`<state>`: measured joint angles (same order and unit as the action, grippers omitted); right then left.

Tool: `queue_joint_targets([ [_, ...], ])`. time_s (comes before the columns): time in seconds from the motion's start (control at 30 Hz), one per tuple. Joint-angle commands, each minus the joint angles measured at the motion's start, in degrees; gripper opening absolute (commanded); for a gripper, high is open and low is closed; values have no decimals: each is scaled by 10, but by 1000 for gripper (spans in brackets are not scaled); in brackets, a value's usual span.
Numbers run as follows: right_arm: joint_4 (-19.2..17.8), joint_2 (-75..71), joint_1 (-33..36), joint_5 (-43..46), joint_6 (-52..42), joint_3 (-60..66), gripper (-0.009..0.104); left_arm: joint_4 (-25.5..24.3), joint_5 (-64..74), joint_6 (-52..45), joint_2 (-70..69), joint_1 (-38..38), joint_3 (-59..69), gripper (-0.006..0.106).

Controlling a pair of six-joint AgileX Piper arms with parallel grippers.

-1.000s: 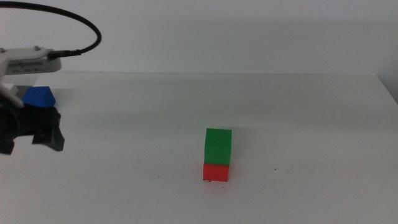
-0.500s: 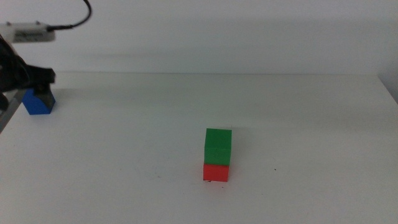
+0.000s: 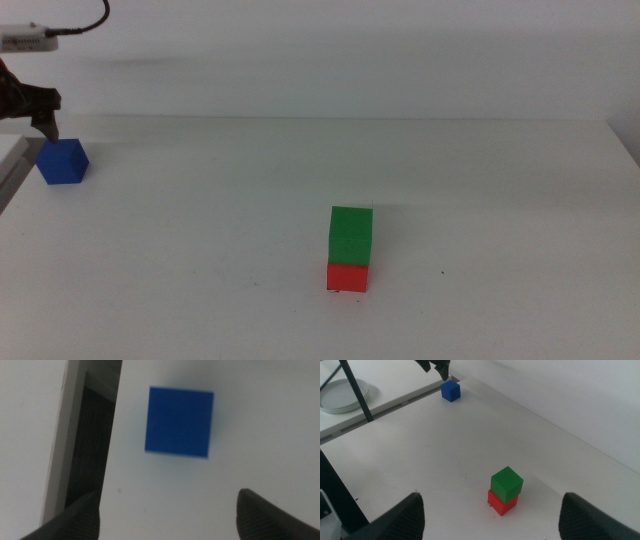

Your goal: Stack red cubes first, then green, then blue cubes in a specific spot.

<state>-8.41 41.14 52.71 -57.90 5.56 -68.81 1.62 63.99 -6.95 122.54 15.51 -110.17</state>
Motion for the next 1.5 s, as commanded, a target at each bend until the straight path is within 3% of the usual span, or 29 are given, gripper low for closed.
queue_joint_targets([
  [0.0, -2, -2, -2, 8, -3, 2, 69, 11, 4, -6, 24, 4, -27, 94],
  [0.17, -2, -2, -2, 8, -3, 2, 69, 45, -23, -22, 60, 5, -45, 94],
  [0.83, -2, -2, -2, 9, -3, 2, 69, 83, -109, -35, 124, 4, -54, 94],
  [0.97, -2, -2, -2, 9, -3, 2, 69, 88, -110, -38, 130, 4, -54, 88],
  [1.07, -2, -2, -2, 9, -3, 2, 69, 94, -116, -42, 132, 4, -54, 74],
  [1.23, -2, -2, -2, 9, -3, 2, 69, 111, -94, -31, 127, 3, -54, 31],
  [1.37, -2, -2, -2, 9, -3, 2, 69, 118, -70, -28, 95, -8, -41, 5],
  [1.47, -2, -2, -2, 9, -3, 2, 69, 93, -86, 11, 36, -24, 12, -2],
])
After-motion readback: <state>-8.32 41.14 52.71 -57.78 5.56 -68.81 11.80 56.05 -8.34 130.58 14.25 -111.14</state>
